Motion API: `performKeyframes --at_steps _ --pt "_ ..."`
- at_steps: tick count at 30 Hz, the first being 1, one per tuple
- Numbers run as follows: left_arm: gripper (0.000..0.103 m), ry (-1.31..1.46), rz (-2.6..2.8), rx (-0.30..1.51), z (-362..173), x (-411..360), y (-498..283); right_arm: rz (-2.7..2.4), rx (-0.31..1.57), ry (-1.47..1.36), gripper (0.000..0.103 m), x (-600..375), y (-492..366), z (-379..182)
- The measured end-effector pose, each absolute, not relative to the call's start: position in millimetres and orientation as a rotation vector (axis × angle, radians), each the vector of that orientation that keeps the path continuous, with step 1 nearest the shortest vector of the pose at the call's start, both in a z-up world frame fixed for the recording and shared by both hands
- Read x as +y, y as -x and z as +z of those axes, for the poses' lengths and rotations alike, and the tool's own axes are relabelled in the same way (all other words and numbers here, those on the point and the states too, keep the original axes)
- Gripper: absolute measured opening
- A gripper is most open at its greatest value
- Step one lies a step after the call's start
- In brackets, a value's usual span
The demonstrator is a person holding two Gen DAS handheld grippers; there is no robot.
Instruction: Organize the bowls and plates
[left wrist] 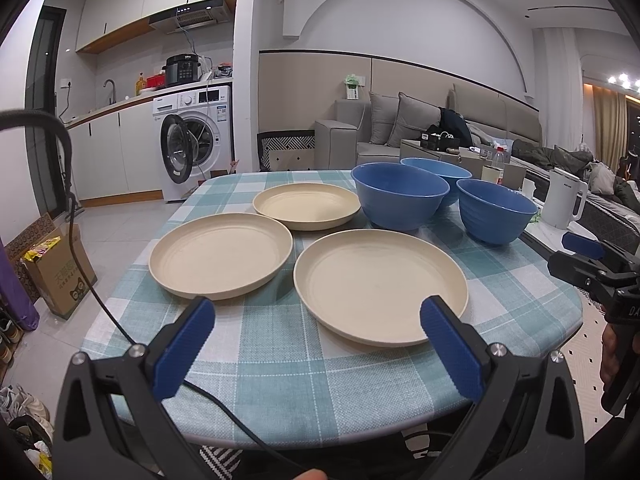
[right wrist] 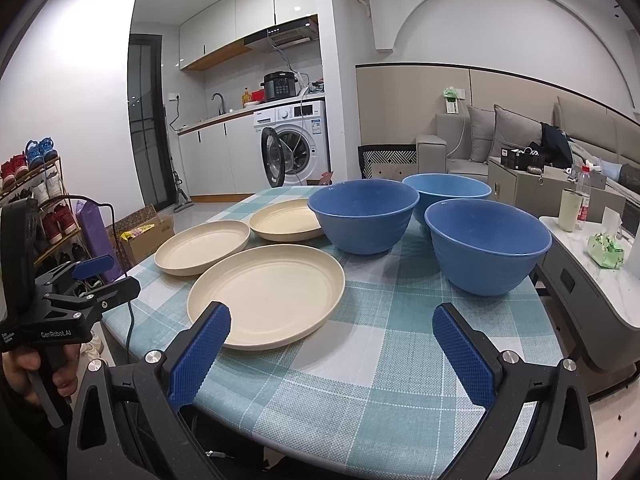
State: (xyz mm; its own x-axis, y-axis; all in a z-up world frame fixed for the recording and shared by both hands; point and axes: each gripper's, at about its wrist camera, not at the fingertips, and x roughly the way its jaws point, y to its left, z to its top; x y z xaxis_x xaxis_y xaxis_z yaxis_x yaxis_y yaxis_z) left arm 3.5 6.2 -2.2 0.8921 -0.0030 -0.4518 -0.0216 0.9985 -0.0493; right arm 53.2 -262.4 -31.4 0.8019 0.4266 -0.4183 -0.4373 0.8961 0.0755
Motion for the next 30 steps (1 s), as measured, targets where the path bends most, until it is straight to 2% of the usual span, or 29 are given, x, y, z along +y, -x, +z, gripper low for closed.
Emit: performKeyframes --at_steps 30 --pt "0.103 0.040 0.046 0.460 5.0 18.8 -12.3 0.447 0.431 0.069 0.103 -262.9 -61.0 -17.5"
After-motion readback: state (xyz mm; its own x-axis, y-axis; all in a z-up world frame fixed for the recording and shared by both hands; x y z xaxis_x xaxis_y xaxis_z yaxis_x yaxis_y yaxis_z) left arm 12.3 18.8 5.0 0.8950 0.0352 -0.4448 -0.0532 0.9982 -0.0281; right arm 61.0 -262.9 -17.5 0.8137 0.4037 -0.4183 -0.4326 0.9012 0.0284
